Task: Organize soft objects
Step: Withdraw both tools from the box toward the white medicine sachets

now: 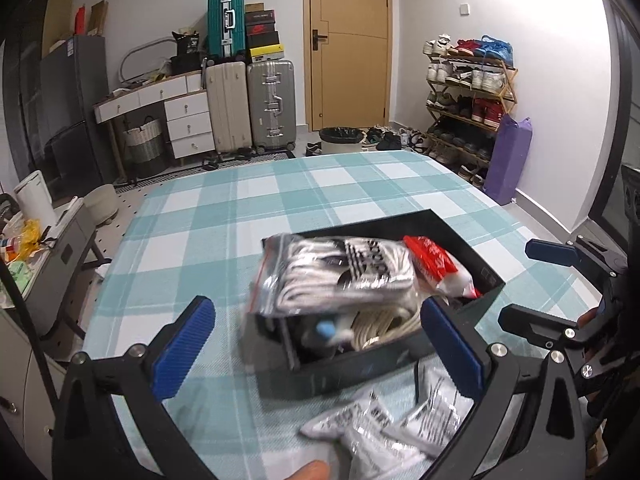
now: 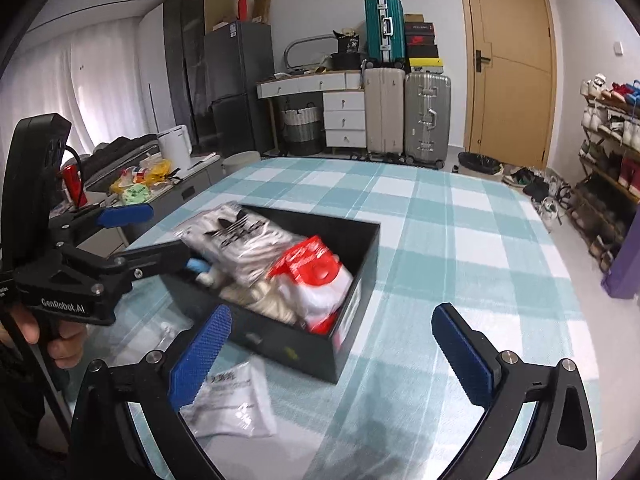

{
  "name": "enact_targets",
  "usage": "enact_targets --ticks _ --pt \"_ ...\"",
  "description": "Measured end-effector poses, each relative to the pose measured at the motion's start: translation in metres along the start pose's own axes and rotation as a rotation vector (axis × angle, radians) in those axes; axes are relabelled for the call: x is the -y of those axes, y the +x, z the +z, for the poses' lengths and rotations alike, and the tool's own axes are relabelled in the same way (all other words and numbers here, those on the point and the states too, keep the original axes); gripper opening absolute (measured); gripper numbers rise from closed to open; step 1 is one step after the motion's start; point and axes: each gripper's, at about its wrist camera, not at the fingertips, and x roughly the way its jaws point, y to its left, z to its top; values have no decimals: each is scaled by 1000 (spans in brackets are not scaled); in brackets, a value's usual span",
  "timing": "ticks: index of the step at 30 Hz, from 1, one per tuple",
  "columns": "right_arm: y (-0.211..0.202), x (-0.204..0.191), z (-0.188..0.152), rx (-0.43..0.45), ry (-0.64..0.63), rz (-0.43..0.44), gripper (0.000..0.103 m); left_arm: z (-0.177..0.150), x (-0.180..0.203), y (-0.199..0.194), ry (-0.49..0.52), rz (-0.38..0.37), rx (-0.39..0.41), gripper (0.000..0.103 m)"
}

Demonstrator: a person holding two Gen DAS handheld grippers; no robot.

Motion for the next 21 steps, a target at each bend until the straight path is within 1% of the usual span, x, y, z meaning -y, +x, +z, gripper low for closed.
enact_targets --ticks 2,10,14,16,21 --pt "-3 -4 -5 -5 -3 12 102 -6 -2 -5 0 15 -4 103" --pt "-3 -20 -26 -63 -17 39 102 -30 -5 -16 4 29 -29 103" --pt "-1 -27 -32 -89 -29 40 102 -36 -5 -18 7 45 -43 103" --pt "-1 -30 -34 -98 -34 35 102 -39 -5 -20 7 46 -40 103" --pt "3 -37 -37 -131 -43 52 102 -44 -8 -21 -9 44 -43 103"
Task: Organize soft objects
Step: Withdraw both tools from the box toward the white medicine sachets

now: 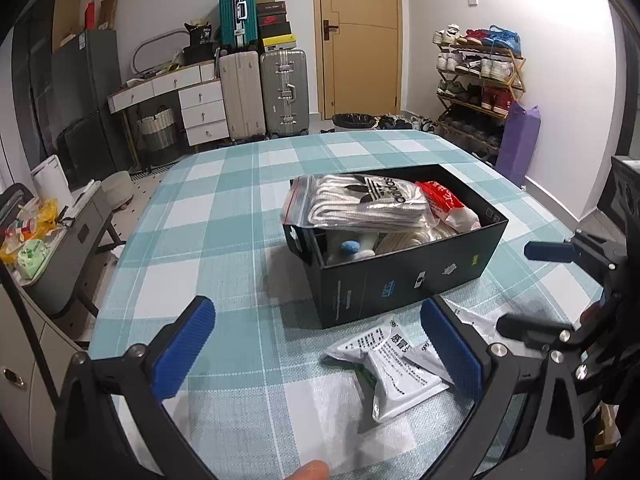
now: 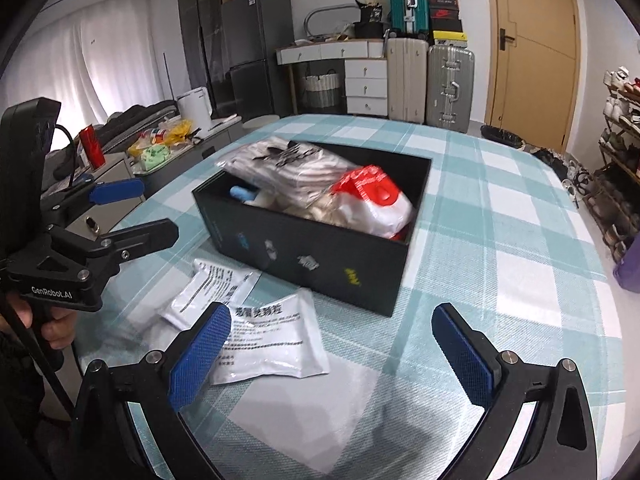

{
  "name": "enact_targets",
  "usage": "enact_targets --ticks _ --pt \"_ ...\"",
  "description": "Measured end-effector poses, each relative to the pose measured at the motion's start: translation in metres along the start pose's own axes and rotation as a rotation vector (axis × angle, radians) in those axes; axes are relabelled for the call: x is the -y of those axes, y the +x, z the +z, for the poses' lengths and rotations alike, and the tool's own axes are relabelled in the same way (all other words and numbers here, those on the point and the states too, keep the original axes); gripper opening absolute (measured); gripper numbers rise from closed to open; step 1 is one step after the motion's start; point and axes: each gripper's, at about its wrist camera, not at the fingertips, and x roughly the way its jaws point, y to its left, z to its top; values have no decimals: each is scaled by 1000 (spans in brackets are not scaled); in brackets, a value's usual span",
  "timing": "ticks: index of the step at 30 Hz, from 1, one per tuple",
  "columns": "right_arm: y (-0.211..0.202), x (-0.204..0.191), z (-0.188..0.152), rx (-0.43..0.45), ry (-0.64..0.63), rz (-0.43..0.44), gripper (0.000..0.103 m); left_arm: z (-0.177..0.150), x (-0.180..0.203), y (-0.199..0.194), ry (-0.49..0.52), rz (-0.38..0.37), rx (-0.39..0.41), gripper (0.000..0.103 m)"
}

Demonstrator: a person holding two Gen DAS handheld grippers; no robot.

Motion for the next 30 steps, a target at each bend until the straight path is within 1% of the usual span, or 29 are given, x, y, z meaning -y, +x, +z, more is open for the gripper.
enact_targets --ticks 4,8,14,20,25,27,30 --pt "12 -9 -3 -47 -24 -3 102 -3 0 4 12 12 -10 103" --pt "21 -16 -7 -98 -45 16 102 -4 -2 8 14 12 -26 103" --pt "32 -26 -7 -140 -74 46 102 -4 -5 11 -2 11 -35 103" --pt "45 -31 -10 -196 -98 52 102 -4 -12 14 -38 16 -41 103" --pt "51 -29 -12 -211 -94 34 102 -7 -10 18 -33 16 -58 103" --pt "53 -27 -11 -216 -79 24 102 -7 -9 19 -29 28 -65 103" --pt "56 -23 -9 -224 -79 -18 102 -7 -9 19 -30 26 -66 103"
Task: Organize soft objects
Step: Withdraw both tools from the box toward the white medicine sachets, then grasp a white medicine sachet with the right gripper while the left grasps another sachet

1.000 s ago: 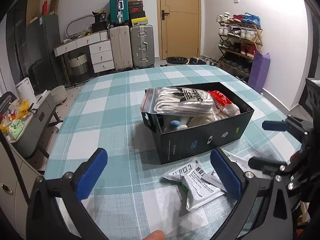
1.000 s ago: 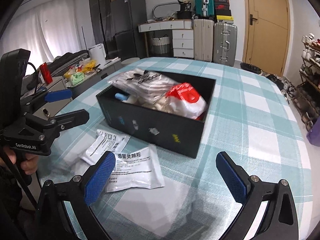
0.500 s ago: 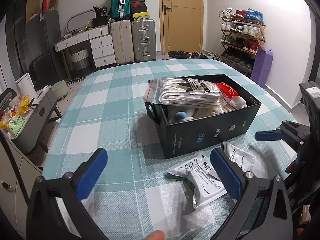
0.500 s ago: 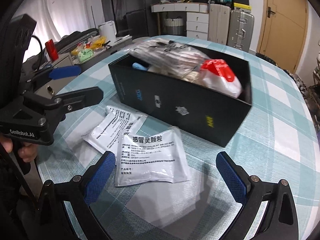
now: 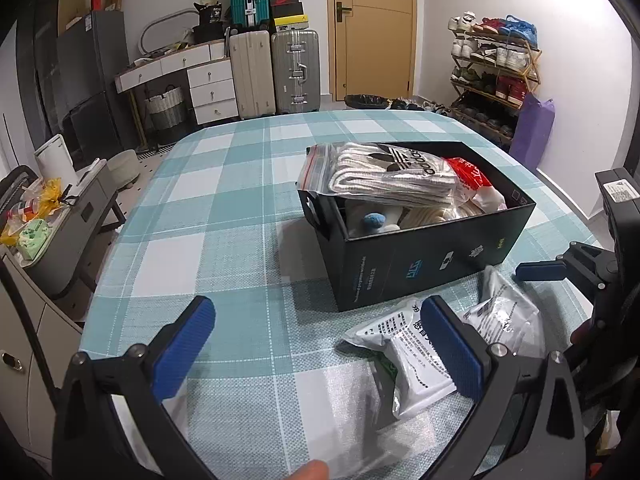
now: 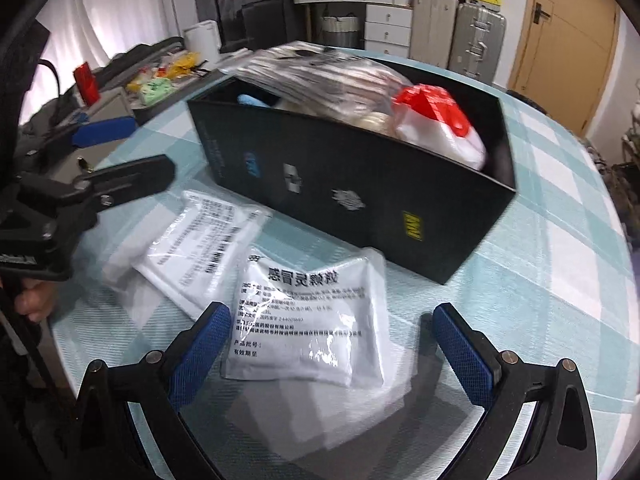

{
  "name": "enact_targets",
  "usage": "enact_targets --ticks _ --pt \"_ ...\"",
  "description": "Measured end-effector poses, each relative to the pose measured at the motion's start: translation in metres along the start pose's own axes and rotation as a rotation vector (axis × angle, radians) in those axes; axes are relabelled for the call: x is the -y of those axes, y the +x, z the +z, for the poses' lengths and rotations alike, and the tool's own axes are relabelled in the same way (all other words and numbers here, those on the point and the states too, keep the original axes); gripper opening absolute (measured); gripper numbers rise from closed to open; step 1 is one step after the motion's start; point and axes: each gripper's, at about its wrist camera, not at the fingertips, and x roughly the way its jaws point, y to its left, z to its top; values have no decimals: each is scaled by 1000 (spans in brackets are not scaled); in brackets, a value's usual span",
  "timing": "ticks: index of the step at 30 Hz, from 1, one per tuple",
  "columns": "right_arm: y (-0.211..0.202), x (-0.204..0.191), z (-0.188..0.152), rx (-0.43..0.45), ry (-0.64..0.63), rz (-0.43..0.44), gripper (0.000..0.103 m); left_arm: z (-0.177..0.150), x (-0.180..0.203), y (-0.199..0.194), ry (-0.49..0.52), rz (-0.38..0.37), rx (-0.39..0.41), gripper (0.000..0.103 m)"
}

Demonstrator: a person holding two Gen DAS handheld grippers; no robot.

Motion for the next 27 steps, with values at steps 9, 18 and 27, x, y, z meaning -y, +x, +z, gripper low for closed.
enact_targets --ticks 9,18,27 --pt "-3 6 -4 20 17 -1 99 0 1 2 3 4 -8 103" --pt "-17 16 -11 59 -2 17 59 -2 7 6 18 -1 -24 103" --pt "-31 16 -11 98 -16 46 52 -6 16 8 43 -22 -39 103"
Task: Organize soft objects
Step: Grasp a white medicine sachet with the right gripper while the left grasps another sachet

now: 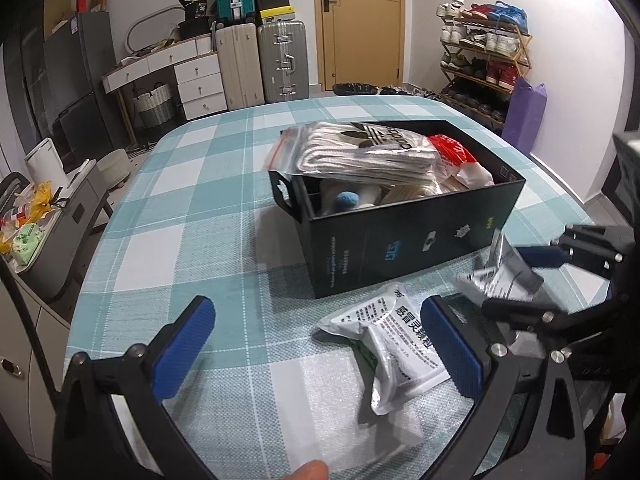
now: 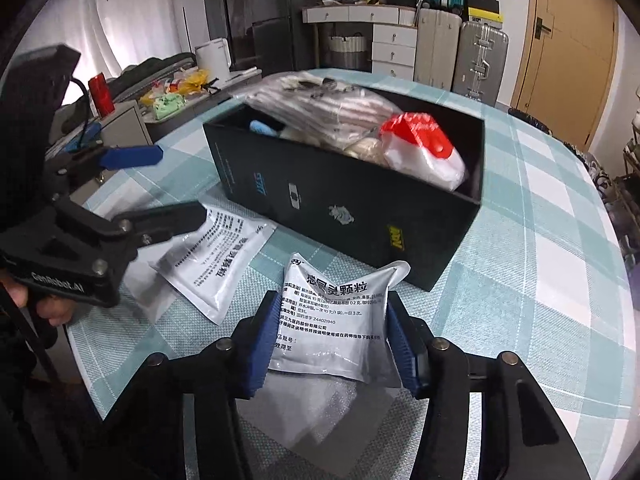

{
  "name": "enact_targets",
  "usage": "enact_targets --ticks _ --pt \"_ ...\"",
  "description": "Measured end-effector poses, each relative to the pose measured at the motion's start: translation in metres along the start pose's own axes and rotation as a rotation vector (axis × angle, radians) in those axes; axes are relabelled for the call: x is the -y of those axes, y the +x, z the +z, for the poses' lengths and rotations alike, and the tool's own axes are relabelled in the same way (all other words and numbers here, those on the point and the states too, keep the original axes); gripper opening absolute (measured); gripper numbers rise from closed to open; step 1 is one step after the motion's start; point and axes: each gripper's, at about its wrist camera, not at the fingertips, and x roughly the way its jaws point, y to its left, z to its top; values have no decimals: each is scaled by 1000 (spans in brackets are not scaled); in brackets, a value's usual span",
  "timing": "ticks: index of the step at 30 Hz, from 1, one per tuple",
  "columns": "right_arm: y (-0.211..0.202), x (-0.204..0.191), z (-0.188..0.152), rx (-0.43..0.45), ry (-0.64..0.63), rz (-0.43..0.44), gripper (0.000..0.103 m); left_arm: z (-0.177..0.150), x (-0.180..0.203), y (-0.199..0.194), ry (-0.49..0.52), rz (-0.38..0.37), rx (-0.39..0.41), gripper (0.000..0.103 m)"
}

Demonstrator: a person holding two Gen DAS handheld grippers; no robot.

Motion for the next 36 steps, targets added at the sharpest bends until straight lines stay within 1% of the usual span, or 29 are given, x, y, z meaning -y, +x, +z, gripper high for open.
enact_targets --ticks 4,7,20,24,29,32,35,36 --pt "-15 2 0 66 -19 -2 52 -1 5 2 6 -15 -16 103" --pt "-23 2 1 83 -25 2 52 -3 11 4 18 -17 -32 103" --pt "-28 5 1 83 -25 -9 52 -5 40 17 109 -2 -66 103" --pt "-29 7 0 84 -20 -14 52 -6 40 26 127 40 -103 103" --pt "-28 8 0 79 -17 -12 52 -8 34 25 131 48 -114 103" --pt "-27 8 0 79 -19 -9 52 -9 29 23 130 45 -123 103" --pt "-27 8 1 79 -21 -6 52 -10 25 24 114 23 -136 103" --pt "-27 7 0 79 -21 -7 52 -11 23 24 107 7 -136 100"
